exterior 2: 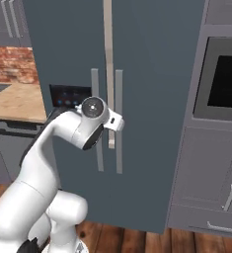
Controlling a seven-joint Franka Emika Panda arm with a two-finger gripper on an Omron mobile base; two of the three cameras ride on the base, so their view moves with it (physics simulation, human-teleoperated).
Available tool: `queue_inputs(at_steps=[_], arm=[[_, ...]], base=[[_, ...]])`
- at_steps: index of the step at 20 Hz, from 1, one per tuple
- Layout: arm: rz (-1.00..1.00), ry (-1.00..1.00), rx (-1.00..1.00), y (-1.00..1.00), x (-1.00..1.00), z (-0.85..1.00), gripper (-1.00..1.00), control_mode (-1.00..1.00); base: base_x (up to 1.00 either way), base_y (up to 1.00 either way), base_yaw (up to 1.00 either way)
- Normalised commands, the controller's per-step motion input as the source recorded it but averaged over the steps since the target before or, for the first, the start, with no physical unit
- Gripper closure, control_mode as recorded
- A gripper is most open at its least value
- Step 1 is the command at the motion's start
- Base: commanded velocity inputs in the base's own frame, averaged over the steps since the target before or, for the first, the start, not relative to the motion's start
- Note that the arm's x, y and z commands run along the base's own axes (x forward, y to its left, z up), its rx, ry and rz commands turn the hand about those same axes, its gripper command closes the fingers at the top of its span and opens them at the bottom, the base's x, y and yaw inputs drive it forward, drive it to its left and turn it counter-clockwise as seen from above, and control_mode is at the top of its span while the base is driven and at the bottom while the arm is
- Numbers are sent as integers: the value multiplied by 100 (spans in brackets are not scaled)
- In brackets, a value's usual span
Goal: Place one of the steaks on the plate and the other in the bowl. Then place the bowl in the fridge.
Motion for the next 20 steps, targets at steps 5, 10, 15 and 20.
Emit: queue_inputs(at_steps=[5, 10, 15, 20], arm=[[0, 7, 0, 0, 31, 0, -100, -100], [0, 6, 0, 0, 36, 0, -100, -100], [0, 5, -1, 0, 33, -2, -100, -100], [0, 0, -6, 0, 23, -20, -100, -100]], base=[[0, 0, 0], [0, 0, 0], [0, 0, 0], [0, 0, 0]])
